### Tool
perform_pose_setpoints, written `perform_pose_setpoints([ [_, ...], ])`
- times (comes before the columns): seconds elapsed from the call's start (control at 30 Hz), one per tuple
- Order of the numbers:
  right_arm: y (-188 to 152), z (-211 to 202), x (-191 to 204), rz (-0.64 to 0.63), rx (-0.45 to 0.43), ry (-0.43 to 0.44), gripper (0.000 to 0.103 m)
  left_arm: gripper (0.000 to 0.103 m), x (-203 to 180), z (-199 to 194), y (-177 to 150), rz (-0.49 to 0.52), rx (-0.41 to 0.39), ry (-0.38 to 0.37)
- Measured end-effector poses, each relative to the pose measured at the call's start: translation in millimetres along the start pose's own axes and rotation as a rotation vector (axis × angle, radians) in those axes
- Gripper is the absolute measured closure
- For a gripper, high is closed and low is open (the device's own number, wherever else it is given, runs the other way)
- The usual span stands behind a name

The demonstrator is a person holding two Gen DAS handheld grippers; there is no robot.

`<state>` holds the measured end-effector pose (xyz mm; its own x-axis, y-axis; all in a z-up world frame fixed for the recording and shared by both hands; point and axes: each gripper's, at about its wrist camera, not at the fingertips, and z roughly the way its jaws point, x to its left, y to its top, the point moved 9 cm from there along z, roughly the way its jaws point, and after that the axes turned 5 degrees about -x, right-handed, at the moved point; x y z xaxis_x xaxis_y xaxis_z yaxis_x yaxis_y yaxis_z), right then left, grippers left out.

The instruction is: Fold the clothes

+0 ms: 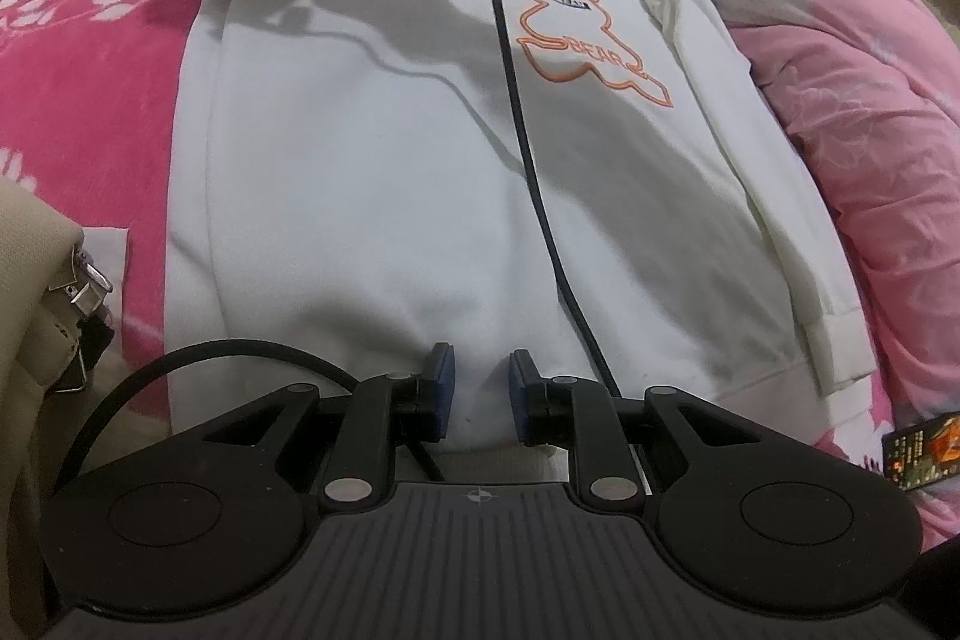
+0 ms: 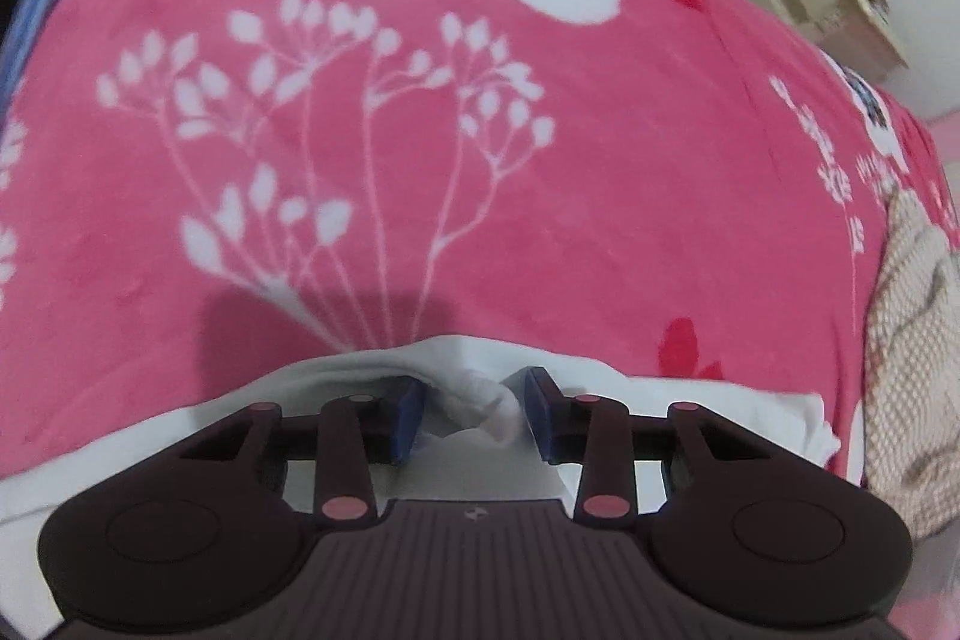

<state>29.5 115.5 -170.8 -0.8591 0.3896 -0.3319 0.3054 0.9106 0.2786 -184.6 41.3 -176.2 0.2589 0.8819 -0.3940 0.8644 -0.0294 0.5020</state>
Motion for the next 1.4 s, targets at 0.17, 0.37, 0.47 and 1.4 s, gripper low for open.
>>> perform_pose_setpoints([
  [0.17,15,-7,-13,0.104,-0.118,-0.1,0.092,0.084,0,-1,-1,-0.003,0.0,-0.006],
  [0.37,12,11,-6,0.221,-0.23,-0.159,0.093,0.084,0,0,-1,-0.002,-0.002,-0.007],
  [0.47,10,8,-6,0.244,-0.24,-0.174,0.092,0.084,0,-1,-2,-0.006,-0.002,-0.011],
  [1.4,-205,-191,22,0.873,-0.211,0.409,0.044,0.078,10,-79,-47,0.073,0.076,0.048],
])
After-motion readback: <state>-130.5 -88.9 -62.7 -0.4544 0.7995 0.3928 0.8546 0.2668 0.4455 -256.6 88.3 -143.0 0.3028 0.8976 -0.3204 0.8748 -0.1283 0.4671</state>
